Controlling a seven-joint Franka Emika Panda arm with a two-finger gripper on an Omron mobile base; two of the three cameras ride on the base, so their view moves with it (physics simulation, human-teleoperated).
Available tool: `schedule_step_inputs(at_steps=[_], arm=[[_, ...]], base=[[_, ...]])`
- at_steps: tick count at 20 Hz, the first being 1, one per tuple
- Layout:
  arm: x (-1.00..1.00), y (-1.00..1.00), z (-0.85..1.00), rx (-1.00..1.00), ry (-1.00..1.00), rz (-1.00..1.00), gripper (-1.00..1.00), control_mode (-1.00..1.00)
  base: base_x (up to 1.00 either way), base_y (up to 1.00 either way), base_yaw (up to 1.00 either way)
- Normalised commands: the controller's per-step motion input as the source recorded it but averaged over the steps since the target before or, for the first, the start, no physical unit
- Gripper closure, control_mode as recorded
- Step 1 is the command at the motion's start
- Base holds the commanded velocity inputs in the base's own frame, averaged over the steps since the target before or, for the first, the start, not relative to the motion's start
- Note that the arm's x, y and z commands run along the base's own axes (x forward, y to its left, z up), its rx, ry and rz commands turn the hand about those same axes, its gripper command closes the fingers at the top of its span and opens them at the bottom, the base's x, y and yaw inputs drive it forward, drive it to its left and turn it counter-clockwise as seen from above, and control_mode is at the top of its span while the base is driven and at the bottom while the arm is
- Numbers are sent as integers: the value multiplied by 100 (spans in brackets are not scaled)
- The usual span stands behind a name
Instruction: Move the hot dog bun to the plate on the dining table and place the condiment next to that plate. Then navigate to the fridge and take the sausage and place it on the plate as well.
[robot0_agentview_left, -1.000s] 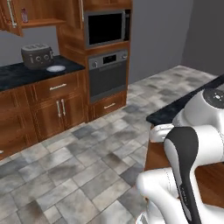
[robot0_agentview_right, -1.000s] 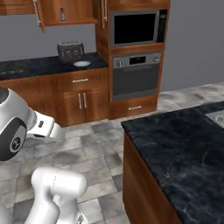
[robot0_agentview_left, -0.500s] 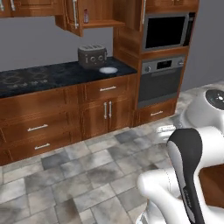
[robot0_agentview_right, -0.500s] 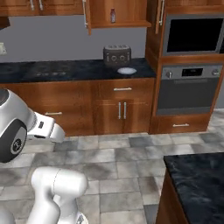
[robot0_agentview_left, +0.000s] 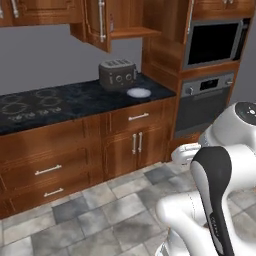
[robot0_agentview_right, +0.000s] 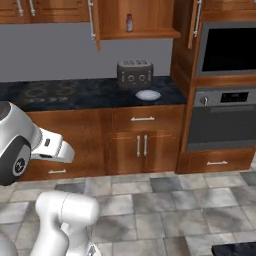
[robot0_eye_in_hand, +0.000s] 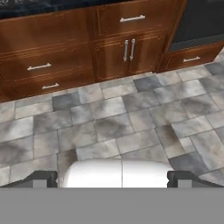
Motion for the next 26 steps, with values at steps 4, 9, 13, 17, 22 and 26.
schedule_step_inputs(at_steps=[4, 9, 13, 17, 22, 26], arm=[[0, 0, 0, 0, 0, 0, -100, 100], [0, 0, 0, 0, 0, 0, -100, 100], [0, 0, 0, 0, 0, 0, -100, 100], [0, 0, 0, 0, 0, 0, -100, 100], [0, 0, 0, 0, 0, 0, -100, 100], [0, 0, 0, 0, 0, 0, -100, 100]], base=[[100, -3, -7], [100, -39, 0], [89, -62, 6], [92, -51, 22], [82, -35, 39], [67, -43, 37]])
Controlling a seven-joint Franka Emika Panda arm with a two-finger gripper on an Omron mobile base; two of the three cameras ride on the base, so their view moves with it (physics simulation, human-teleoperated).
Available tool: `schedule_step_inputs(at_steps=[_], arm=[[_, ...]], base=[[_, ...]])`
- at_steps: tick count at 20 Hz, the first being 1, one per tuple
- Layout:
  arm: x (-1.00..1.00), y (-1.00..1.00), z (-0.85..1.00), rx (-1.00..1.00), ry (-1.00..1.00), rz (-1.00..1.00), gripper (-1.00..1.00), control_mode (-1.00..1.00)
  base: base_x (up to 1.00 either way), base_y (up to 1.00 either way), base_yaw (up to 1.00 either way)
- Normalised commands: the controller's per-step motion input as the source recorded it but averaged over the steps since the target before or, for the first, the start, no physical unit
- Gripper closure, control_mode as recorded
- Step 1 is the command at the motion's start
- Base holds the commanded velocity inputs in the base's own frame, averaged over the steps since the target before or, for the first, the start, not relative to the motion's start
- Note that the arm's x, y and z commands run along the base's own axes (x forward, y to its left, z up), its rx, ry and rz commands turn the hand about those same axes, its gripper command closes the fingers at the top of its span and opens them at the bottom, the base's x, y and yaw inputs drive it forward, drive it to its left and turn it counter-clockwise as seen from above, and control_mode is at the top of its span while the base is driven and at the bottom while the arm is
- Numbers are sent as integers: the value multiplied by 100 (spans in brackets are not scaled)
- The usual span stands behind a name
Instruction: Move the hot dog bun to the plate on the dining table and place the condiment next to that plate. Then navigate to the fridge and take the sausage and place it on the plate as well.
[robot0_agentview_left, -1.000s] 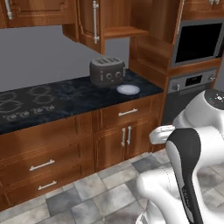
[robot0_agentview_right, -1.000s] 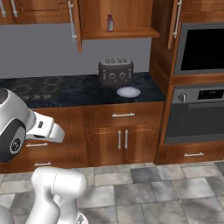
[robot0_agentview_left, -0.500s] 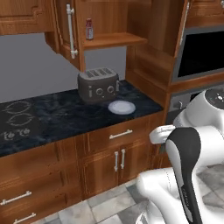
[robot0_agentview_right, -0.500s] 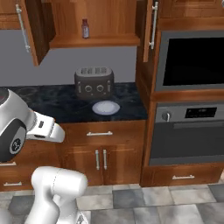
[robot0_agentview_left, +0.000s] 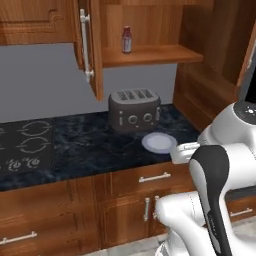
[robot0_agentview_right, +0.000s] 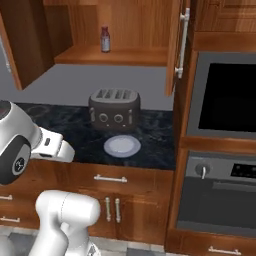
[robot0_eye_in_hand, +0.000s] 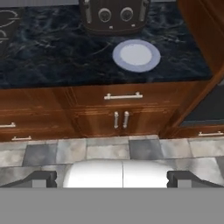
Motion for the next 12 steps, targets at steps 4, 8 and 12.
schedule_step_inputs(at_steps=[4, 8, 12], arm=[[0, 0, 0, 0, 0, 0, -100, 100], [0, 0, 0, 0, 0, 0, -100, 100], [0, 0, 0, 0, 0, 0, -100, 100]], base=[[69, -38, 18], [83, -24, 7], [95, -14, 3]])
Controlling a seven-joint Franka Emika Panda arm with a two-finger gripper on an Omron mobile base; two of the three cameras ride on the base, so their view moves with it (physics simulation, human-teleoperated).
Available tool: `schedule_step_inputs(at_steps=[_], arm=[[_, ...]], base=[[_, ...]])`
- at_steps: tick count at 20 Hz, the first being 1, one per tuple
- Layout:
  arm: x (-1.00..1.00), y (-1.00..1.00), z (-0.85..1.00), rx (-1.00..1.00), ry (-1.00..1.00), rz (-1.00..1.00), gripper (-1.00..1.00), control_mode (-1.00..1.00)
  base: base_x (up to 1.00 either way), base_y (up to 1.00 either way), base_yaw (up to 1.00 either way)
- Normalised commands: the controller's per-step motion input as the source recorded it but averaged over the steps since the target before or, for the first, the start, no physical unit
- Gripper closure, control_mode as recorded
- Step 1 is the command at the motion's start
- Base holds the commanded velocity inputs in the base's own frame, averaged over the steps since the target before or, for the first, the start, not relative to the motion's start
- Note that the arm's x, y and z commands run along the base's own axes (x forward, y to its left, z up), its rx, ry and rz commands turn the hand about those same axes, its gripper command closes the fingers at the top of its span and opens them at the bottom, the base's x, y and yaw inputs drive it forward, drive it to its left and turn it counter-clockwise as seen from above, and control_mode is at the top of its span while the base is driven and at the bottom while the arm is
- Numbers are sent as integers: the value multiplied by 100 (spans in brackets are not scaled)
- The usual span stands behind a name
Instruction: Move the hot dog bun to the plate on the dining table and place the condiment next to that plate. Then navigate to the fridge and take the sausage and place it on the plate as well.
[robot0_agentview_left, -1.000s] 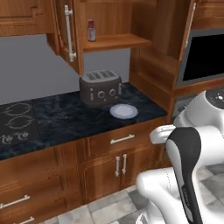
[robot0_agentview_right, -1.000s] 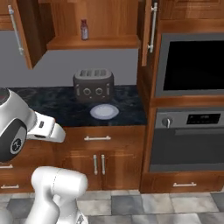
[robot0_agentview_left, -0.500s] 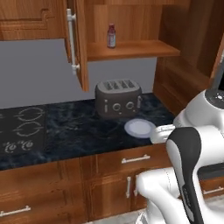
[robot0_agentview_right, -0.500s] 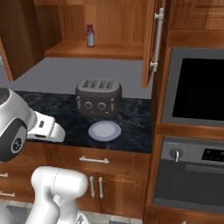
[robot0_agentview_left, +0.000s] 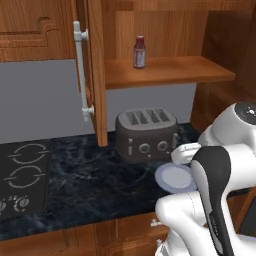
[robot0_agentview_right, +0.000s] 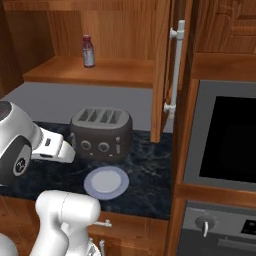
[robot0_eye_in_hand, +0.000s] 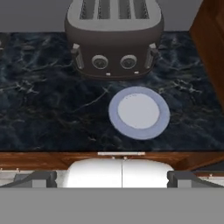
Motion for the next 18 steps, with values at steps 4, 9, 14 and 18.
schedule_step_inputs(at_steps=[4, 9, 14, 18], arm=[[0, 0, 0, 0, 0, 0, -100, 100], [19, 0, 40, -1, -17, 12, -100, -100], [4, 0, 96, -5, -40, 28, -100, -100], [23, 0, 90, -3, -31, 22, -100, -100]], base=[[93, -6, 6], [29, -1, 4], [0, 0, 0], [0, 0, 0]])
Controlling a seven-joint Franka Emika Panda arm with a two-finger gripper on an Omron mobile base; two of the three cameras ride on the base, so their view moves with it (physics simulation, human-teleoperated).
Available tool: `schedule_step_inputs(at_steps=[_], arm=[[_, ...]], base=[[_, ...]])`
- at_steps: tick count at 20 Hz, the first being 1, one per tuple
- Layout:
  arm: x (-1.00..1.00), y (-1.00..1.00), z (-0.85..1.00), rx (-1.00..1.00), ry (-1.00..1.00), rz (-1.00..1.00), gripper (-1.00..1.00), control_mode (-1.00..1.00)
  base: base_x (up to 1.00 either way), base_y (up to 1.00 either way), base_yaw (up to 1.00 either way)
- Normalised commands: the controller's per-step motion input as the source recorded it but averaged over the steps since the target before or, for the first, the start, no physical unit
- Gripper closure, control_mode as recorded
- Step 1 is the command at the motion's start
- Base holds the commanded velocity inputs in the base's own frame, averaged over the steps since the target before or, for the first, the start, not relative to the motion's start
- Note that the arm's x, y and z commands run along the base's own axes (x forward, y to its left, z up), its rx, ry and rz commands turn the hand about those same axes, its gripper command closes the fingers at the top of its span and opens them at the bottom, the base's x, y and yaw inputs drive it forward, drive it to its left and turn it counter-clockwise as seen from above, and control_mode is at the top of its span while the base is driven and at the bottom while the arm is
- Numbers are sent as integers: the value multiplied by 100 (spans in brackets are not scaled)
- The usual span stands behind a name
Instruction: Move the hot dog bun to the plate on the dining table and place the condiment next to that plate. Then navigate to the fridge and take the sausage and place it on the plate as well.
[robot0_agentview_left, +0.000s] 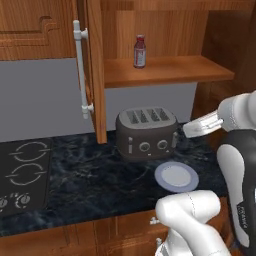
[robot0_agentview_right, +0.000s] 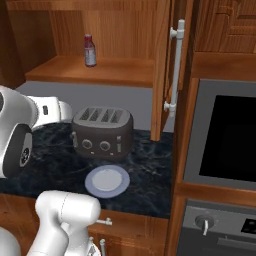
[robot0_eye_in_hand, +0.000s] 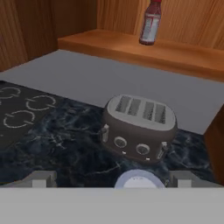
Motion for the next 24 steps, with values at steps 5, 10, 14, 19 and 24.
schedule_step_inputs(at_steps=[5, 10, 14, 19, 24], arm=[[50, 5, 77, -1, -9, 5, -100, -100], [52, 4, 59, 0, 0, -1, -100, -100], [9, 0, 16, 0, -8, -1, -100, -100], [16, 7, 20, 0, -9, -6, -100, -100], [49, 1, 34, 0, -2, -2, -100, -100]], base=[[0, 0, 0], [0, 0, 0], [0, 0, 0], [0, 0, 0], [0, 0, 0]])
